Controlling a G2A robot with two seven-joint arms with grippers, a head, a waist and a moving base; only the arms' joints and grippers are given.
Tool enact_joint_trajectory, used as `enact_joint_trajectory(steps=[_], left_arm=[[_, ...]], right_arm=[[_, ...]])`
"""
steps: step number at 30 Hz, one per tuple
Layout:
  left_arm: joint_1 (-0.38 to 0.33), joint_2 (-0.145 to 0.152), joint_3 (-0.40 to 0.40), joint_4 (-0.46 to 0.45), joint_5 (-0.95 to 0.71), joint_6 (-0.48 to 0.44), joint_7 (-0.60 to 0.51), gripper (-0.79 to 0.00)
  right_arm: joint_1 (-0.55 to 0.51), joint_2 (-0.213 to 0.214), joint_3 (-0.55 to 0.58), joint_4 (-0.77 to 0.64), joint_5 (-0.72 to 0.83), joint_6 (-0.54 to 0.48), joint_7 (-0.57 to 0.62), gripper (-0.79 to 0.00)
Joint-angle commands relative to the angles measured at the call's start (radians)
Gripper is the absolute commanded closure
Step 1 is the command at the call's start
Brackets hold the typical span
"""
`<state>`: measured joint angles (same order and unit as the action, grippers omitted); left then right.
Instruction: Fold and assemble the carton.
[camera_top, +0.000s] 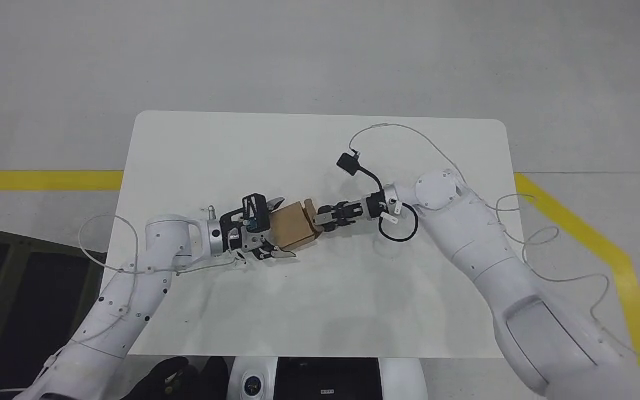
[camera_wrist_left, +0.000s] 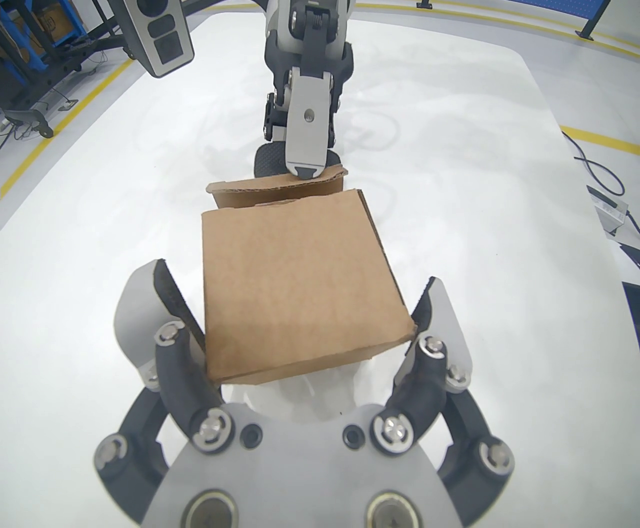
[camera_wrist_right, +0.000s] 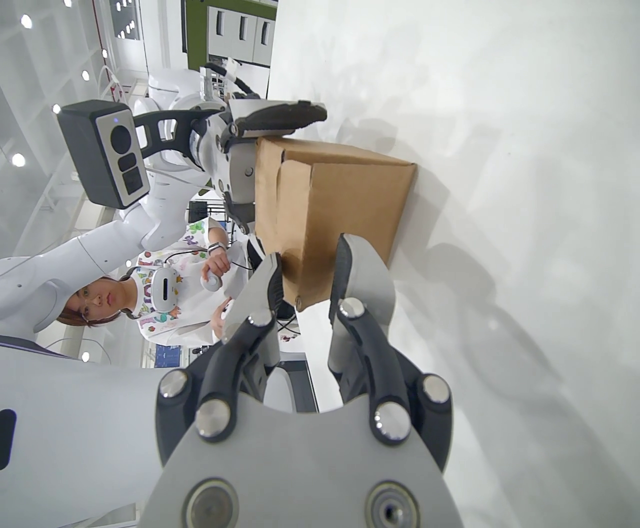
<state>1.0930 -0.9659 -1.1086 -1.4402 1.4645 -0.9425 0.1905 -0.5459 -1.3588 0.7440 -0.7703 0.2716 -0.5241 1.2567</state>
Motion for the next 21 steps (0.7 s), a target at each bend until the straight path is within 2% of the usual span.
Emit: enact_joint_trajectory(steps=[1,21], left_arm=[[0.000,0.000,-0.001,0.000,0.001,0.000,0.000,-0.785],[0.007,0.003,-0.005,-0.011,0.003,-0.003,-0.001,-0.785]], right_arm=[[0.004,-0.002,-0.003,0.002,-0.008,0.000,0.000,-0.182],[0.025,-0.021,-0.023,0.004,-0.044,0.003,-0.002,-0.160]])
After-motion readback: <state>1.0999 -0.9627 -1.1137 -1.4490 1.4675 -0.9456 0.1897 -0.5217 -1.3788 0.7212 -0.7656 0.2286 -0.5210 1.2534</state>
